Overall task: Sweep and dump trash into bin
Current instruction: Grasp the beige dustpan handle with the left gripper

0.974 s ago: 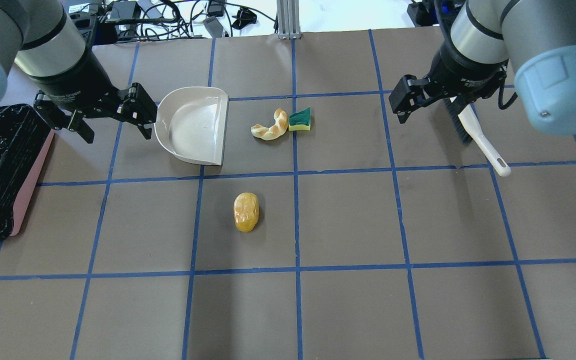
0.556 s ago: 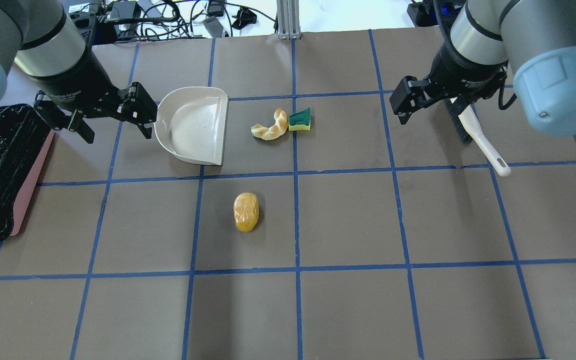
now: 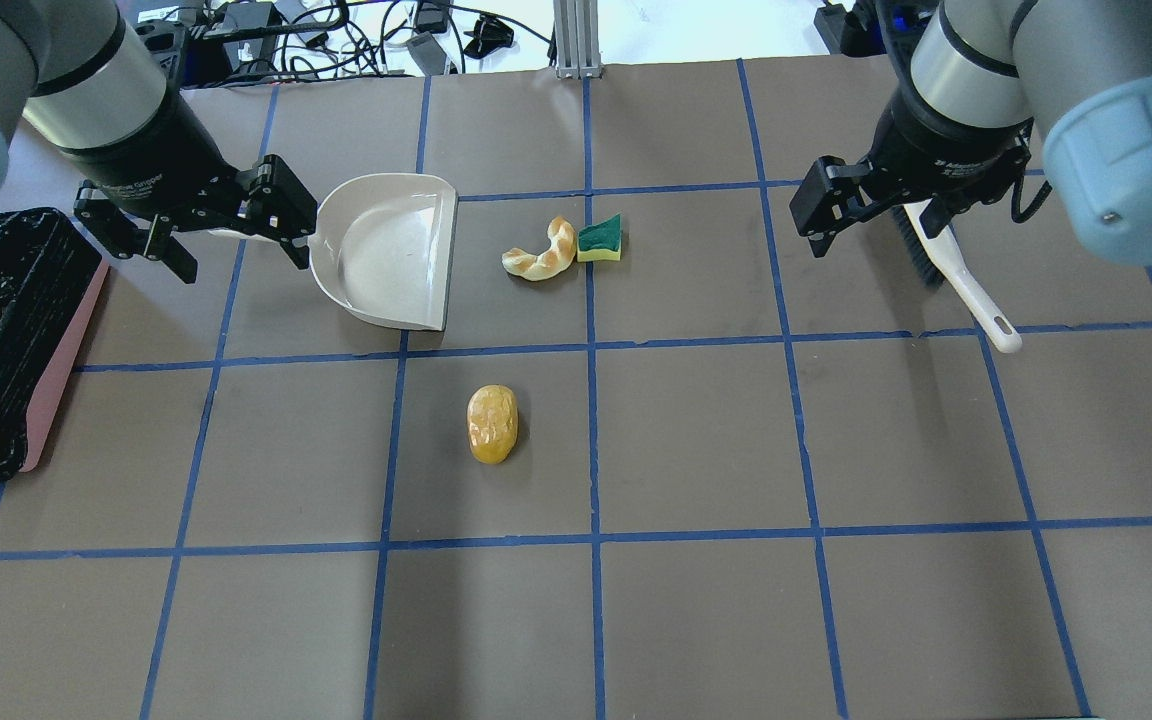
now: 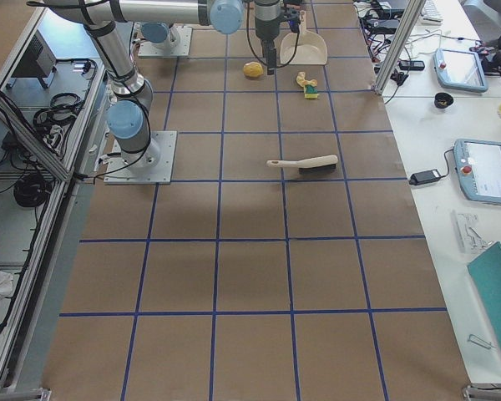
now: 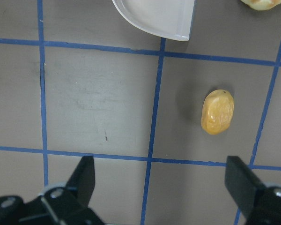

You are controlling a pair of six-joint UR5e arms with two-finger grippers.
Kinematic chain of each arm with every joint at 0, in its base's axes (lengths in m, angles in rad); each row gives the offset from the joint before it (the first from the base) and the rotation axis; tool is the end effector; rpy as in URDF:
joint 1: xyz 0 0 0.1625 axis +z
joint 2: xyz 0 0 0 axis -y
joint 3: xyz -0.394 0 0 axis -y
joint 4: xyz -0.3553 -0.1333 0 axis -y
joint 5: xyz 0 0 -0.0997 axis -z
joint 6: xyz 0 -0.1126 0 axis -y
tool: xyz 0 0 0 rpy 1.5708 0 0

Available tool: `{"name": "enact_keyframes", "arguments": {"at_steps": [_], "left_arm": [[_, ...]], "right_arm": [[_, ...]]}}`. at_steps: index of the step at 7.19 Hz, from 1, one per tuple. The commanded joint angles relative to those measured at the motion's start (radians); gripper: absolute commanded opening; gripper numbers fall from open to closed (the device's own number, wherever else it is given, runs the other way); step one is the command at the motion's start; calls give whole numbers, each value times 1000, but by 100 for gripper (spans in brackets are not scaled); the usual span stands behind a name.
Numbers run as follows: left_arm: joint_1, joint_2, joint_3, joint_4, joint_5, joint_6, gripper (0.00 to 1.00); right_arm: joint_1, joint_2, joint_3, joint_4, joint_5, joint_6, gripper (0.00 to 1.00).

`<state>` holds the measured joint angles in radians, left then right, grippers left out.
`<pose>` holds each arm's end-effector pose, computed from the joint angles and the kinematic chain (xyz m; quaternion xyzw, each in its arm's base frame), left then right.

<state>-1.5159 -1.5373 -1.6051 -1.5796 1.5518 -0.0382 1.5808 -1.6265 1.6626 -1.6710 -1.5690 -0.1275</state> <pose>-0.1111 -0.4475 0.4425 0.0466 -0.9989 -0.0047 0.0095 0.1379 -0.4385 0.4371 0.0687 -0.9971 0.0320 0.0010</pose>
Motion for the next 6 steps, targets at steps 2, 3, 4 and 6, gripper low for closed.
{"name": "enact_keyframes", "arguments": {"at_steps": [2, 3, 4, 6], "left_arm": [[16, -20, 5, 24, -6, -152, 100], [40, -39, 7, 24, -2, -257, 100], [45, -46, 13, 45, 1, -344, 100], [49, -87, -2, 125, 57, -583, 100]], "right_arm": [[1, 0, -55, 82, -2, 0, 100], [1, 2, -52, 82, -2, 0, 100], [-4, 4, -47, 82, -2, -15, 100], [-5, 4, -44, 85, 0, -12, 100]]}}
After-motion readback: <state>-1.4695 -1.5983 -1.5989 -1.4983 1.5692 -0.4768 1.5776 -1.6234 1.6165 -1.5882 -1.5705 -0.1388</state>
